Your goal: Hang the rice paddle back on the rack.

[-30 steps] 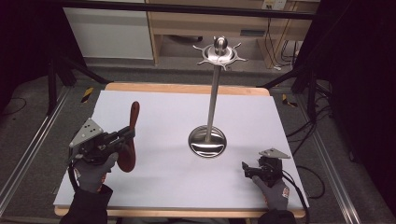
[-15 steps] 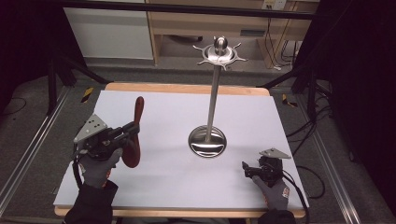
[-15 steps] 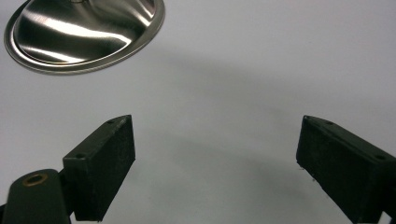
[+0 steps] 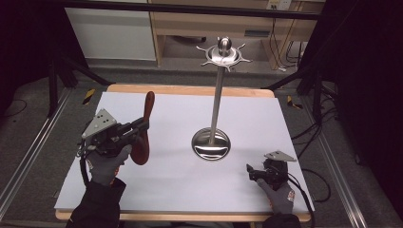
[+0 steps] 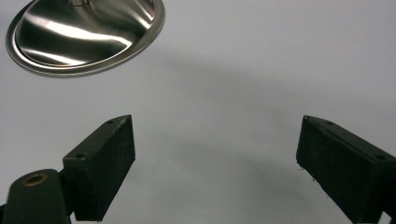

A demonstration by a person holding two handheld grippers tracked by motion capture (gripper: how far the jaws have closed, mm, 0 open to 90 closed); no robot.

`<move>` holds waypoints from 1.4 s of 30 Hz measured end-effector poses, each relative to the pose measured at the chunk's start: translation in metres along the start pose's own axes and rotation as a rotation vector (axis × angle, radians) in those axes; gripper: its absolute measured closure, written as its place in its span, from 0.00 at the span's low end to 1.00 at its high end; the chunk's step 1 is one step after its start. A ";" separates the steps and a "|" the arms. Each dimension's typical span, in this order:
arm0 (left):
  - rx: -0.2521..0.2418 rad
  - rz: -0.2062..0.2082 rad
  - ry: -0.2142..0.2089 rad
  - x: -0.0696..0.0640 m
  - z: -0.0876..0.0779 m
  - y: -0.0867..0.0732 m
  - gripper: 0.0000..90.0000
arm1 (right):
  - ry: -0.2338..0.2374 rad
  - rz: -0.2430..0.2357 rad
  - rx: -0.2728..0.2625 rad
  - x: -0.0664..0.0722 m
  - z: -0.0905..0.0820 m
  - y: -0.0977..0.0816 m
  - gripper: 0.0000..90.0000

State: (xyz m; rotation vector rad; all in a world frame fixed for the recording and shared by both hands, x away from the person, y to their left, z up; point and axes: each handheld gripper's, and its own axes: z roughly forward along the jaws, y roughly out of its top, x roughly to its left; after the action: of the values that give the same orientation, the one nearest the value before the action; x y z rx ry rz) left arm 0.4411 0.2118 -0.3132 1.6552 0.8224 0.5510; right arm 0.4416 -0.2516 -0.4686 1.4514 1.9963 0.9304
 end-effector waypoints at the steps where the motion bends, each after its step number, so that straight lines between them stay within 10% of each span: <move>1: 0.000 0.000 0.000 0.000 0.000 0.000 0.87 | -0.001 0.002 0.000 0.000 0.000 0.000 0.13; 42: 0.002 0.038 -0.073 -0.033 0.030 0.052 0.87 | 0.003 0.010 -0.011 0.001 -0.003 0.001 0.13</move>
State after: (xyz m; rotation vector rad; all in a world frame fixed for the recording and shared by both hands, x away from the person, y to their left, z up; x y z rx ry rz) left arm 0.4533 0.1620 -0.2678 1.6860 0.7402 0.5125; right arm 0.4400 -0.2514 -0.4655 1.4566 1.9848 0.9466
